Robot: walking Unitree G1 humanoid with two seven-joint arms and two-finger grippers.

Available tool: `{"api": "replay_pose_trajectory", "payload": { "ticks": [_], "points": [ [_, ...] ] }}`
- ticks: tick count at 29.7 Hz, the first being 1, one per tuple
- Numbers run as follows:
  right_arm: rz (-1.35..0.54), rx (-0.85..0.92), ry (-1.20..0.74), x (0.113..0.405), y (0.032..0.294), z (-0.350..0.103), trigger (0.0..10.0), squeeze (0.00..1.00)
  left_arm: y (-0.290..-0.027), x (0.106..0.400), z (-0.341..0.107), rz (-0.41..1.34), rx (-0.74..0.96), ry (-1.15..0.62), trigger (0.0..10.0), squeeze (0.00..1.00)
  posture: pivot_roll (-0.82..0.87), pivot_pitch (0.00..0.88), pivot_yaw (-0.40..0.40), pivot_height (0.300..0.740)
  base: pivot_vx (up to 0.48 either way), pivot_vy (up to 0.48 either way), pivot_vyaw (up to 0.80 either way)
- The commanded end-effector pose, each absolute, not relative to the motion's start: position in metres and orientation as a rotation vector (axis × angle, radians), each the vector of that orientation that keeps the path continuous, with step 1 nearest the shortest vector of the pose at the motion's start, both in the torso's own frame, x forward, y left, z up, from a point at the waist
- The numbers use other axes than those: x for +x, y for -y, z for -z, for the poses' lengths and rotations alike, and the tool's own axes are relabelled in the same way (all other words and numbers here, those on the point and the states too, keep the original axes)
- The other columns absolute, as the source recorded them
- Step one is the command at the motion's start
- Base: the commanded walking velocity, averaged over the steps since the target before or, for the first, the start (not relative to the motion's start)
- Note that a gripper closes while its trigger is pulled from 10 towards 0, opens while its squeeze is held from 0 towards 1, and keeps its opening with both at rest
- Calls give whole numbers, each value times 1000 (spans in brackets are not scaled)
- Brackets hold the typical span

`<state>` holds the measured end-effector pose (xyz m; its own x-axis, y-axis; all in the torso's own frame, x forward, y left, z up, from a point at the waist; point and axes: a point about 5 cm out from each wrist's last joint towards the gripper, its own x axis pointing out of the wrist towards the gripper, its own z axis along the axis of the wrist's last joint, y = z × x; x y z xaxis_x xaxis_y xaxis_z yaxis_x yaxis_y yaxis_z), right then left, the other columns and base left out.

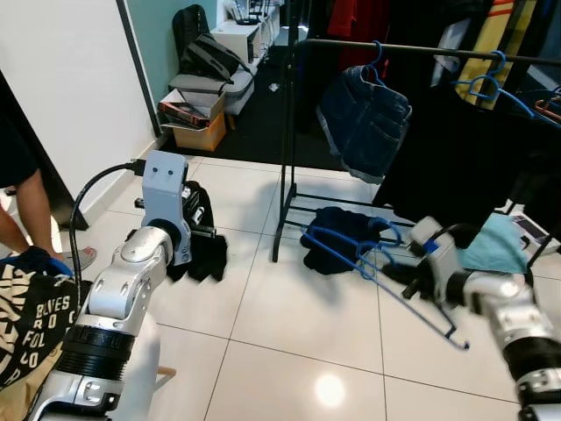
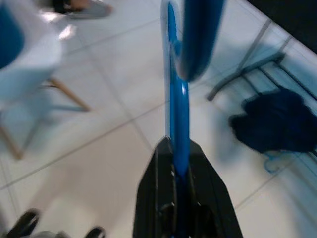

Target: Hang hanger

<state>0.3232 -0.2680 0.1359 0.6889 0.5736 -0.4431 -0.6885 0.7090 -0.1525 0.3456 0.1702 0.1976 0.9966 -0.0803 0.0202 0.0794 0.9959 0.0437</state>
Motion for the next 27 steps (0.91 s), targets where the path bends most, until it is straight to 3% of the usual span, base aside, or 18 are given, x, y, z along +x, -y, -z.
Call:
{"api": "replay_pose_trajectory", "payload": {
  "ticks": [1, 8, 13, 27],
  "points": [
    [-830, -285, -398, 315, 260, -139, 10000, 0, -177, 349, -200, 7, 15, 25, 10000, 0, -109, 0, 25, 740, 0, 0, 0],
    [-1119, -224, -358, 289, 237, -172, 10000, 0, -182, 354, -195, -109, -107, -56, 10000, 0, -121, 0, 25, 740, 0, 0, 0],
    [-1246, -236, -316, 280, 216, -188, 10000, 0, -172, 356, -205, -18, -253, -62, 10000, 0, -119, 0, 23, 740, 0, 0, 0],
    [-1232, -347, -308, 282, 187, -210, 10000, 0, -168, 357, -221, -73, -344, -57, 10000, 0, -106, 0, 16, 740, 0, 0, 0]
  ]
}}
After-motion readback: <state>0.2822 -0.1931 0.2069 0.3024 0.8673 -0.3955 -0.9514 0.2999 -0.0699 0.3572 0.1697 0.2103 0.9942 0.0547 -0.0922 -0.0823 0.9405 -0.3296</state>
